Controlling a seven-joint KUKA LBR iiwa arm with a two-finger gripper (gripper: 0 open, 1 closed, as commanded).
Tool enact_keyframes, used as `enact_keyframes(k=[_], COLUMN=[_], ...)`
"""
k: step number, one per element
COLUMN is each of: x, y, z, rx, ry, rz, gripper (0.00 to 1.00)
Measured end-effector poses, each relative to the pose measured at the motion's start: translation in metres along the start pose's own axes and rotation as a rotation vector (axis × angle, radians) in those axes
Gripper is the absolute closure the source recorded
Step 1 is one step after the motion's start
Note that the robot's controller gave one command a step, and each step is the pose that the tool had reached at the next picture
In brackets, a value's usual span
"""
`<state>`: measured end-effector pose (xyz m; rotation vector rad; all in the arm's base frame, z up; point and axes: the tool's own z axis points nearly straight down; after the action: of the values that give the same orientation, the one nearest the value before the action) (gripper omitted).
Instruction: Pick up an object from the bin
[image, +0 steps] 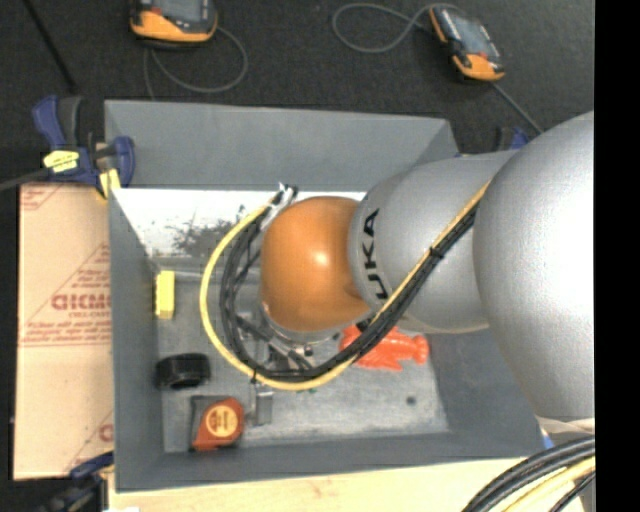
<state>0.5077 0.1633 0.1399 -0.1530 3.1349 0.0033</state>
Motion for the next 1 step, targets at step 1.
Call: enact_keyframes(k=[1], x=[0.0013], y=[0.0170], z=[0.0376], rx=[0.001], ry=[-0.002], rz=[-0.034], gripper=[0.00])
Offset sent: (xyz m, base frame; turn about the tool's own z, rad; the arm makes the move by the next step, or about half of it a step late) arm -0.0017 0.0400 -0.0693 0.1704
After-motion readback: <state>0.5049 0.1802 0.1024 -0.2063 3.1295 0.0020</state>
